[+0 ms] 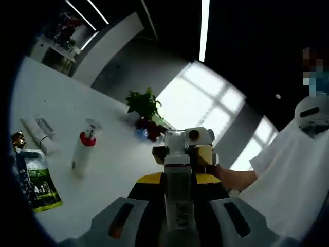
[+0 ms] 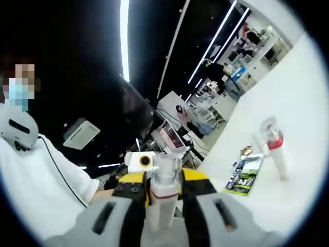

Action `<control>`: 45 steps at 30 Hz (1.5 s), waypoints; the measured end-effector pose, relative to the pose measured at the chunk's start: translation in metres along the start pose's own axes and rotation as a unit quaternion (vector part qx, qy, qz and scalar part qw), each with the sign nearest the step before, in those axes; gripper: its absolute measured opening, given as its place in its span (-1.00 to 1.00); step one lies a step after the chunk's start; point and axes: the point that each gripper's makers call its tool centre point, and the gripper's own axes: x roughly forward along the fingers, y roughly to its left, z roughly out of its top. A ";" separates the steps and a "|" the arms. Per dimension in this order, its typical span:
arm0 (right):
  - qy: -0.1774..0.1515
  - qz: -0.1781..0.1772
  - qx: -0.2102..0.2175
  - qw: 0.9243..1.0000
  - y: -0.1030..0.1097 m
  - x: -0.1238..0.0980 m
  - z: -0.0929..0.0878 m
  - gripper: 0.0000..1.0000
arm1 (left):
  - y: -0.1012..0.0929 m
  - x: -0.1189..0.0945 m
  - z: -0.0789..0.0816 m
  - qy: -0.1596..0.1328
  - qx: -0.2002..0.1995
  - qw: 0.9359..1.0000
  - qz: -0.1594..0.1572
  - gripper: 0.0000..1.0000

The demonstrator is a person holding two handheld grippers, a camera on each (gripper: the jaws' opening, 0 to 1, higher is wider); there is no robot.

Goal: Arrange the skincare products in the storage area until every visible bottle or jar stands upright without overlapping.

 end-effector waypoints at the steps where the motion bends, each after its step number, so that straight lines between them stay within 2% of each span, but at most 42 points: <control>1: 0.002 0.002 -0.002 1.000 0.001 0.000 0.000 -0.48 | -0.001 0.000 0.000 0.000 0.002 1.000 -0.002 -0.66; 4: -0.001 0.001 -0.022 1.000 0.001 -0.003 0.001 -0.55 | -0.004 0.002 0.000 -0.001 0.006 1.000 -0.009 -0.66; 11: 0.003 -0.024 -0.010 1.000 -0.005 -0.010 0.004 -0.59 | -0.003 0.012 -0.001 0.010 0.026 1.000 -0.005 -0.65; 13: 0.003 -0.051 -0.042 0.998 -0.011 -0.012 0.007 -0.60 | 0.005 0.015 -0.002 0.020 0.056 0.998 0.017 -0.65; 14: 0.005 -0.068 -0.064 0.996 -0.015 -0.013 0.007 -0.60 | 0.011 0.017 -0.002 0.029 0.089 0.995 0.040 -0.64; 15: 0.009 -0.078 -0.075 0.994 -0.017 -0.013 0.006 -0.61 | 0.014 0.018 -0.003 0.039 0.104 0.992 0.053 -0.63; 17: 0.014 -0.102 -0.093 0.990 -0.023 -0.013 0.006 -0.61 | 0.019 0.023 -0.007 0.061 0.116 0.988 0.079 -0.61; 22: -0.004 -0.151 -0.113 0.982 -0.032 -0.014 0.015 -0.62 | 0.029 0.029 -0.003 0.059 0.159 0.977 0.128 -0.58; 24: -0.007 -0.174 -0.121 0.977 -0.037 -0.017 0.017 -0.62 | 0.036 0.028 0.001 0.059 0.211 0.962 0.166 -0.57; 25: -0.010 -0.179 -0.119 0.977 -0.037 -0.017 0.018 -0.62 | 0.038 0.028 0.002 0.060 0.221 0.956 0.181 -0.57; 27: -0.016 -0.189 -0.118 0.975 -0.038 -0.017 0.019 -0.62 | 0.038 0.030 0.001 0.060 0.220 0.954 0.196 -0.58; 29: -0.018 -0.204 -0.126 0.971 -0.038 -0.017 0.019 -0.62 | 0.043 0.029 0.001 0.069 0.245 0.941 0.222 -0.58; 30: -0.016 -0.212 -0.135 0.968 -0.039 -0.017 0.018 -0.62 | 0.047 0.027 0.000 0.084 0.262 0.931 0.241 -0.59; 31: -0.018 -0.219 -0.141 0.965 -0.039 -0.017 0.018 -0.63 | 0.049 0.027 0.000 0.090 0.273 0.924 0.252 -0.59; 32: -0.024 -0.227 -0.143 0.963 -0.039 -0.016 0.019 -0.63 | 0.050 0.027 0.002 0.096 0.290 0.914 0.268 -0.60; 33: -0.026 -0.229 -0.145 0.962 -0.038 -0.015 0.019 -0.63 | 0.051 0.026 0.003 0.099 0.299 0.907 0.278 -0.60; 34: -0.025 -0.237 -0.162 0.958 -0.038 -0.014 0.020 -0.63 | 0.053 0.026 0.005 0.102 0.310 0.899 0.293 -0.61; 36: -0.019 -0.247 -0.186 0.951 -0.036 -0.012 0.022 -0.62 | 0.054 0.026 0.006 0.101 0.314 0.894 0.305 -0.61; 38: -0.007 -0.253 -0.208 0.945 -0.036 -0.010 0.022 -0.62 | 0.055 0.025 0.006 0.093 0.301 0.898 0.307 -0.62; 41: 0.016 -0.250 -0.234 0.939 -0.034 -0.007 0.020 -0.62 | 0.055 0.024 0.005 0.083 0.268 0.912 0.300 -0.63; 43: 0.020 -0.245 -0.252 0.936 -0.030 -0.005 0.019 -0.62 | 0.054 0.024 0.005 0.075 0.255 0.919 0.291 -0.63; 45: 0.032 -0.239 -0.268 0.933 -0.028 -0.004 0.017 -0.63 | 0.054 0.021 0.004 0.076 0.250 0.923 0.284 -0.64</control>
